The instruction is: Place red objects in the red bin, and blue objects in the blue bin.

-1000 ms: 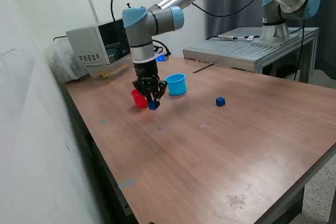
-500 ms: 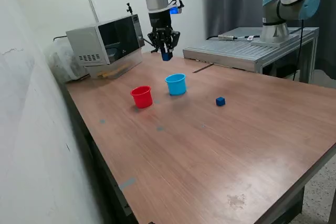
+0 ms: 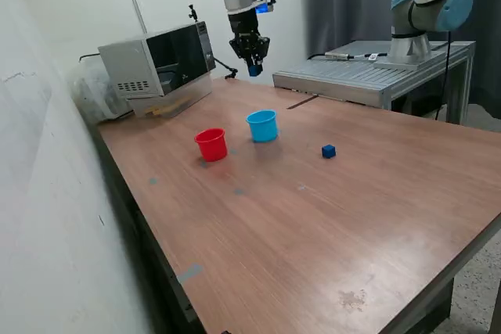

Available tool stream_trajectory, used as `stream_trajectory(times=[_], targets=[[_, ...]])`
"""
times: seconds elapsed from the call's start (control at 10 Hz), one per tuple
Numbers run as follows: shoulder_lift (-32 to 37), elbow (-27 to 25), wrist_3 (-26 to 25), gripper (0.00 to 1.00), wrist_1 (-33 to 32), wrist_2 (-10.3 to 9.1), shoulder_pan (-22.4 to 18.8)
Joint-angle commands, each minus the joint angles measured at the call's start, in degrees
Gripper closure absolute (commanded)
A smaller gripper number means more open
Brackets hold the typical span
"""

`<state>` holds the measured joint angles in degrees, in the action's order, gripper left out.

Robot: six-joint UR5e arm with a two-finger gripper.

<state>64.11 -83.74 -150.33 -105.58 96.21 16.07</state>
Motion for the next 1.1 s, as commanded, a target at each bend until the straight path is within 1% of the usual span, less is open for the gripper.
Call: stream_trajectory(times=[0.0, 0.1, 0.2, 0.5, 0.6, 0.8, 1.0], targets=[[-4.41, -2.64, 0.04, 1.0, -6.97, -1.11, 1.42], [-6.09, -4.05, 0.04, 1.0, -8.74, -1.2, 1.5], [-6.97, -4.23, 0.04, 1.0, -9.54, -1.2, 1.68], [-7.16, -4.85, 0.13, 1.0, -10.52, -1.38, 1.77], [-7.24, -4.85, 0.13, 0.0, -10.52, -1.38, 1.59], [-7.25, -4.68, 0.3, 0.0, -10.61, -1.29, 1.59], [-6.37, -3.28, 0.04, 0.0, -9.56, -0.42, 1.5]])
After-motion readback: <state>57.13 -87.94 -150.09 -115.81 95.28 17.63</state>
